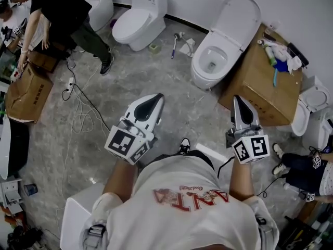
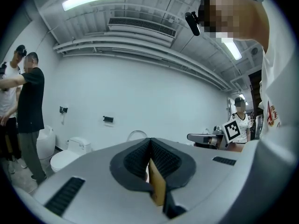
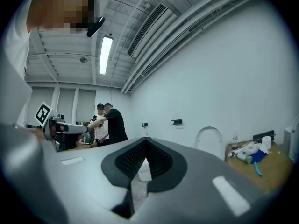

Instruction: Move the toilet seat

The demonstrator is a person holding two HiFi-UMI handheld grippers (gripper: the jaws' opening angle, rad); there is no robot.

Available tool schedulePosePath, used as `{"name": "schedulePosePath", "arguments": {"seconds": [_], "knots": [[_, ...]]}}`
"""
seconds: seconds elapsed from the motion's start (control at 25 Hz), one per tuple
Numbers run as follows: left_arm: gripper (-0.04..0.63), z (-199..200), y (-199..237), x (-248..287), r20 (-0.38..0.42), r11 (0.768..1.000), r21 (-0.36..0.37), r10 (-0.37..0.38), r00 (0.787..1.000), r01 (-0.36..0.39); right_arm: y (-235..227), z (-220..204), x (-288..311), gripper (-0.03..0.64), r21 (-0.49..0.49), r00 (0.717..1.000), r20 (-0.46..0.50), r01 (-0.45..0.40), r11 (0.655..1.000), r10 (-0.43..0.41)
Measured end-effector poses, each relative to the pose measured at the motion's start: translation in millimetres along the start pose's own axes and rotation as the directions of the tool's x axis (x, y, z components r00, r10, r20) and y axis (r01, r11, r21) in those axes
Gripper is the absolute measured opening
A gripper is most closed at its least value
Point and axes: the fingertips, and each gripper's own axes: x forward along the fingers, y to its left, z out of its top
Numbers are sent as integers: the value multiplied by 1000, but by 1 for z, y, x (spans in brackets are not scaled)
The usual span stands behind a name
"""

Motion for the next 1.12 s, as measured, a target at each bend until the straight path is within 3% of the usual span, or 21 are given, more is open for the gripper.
{"name": "schedulePosePath", "arguments": {"seconds": [0.2,0.48,0.8,1.12], "knots": [[9,-6,3,53,-27,1000,5,21,999,-20,-54,-7,23,2,0,1000,-3,-15,1000,15],[9,2,23,116,-58,1000,23,-14,998,16,-97,-6,59,2,49,1000,4,16,999,-16],[9,-1,65,204,-62,991,2,-135,989,135,-153,-11,101,2,37,988,-5,155,987,-155],[9,6,151,314,-93,965,-45,-263,960,259,-204,-7,190,3,16,946,-62,319,948,-318]]}}
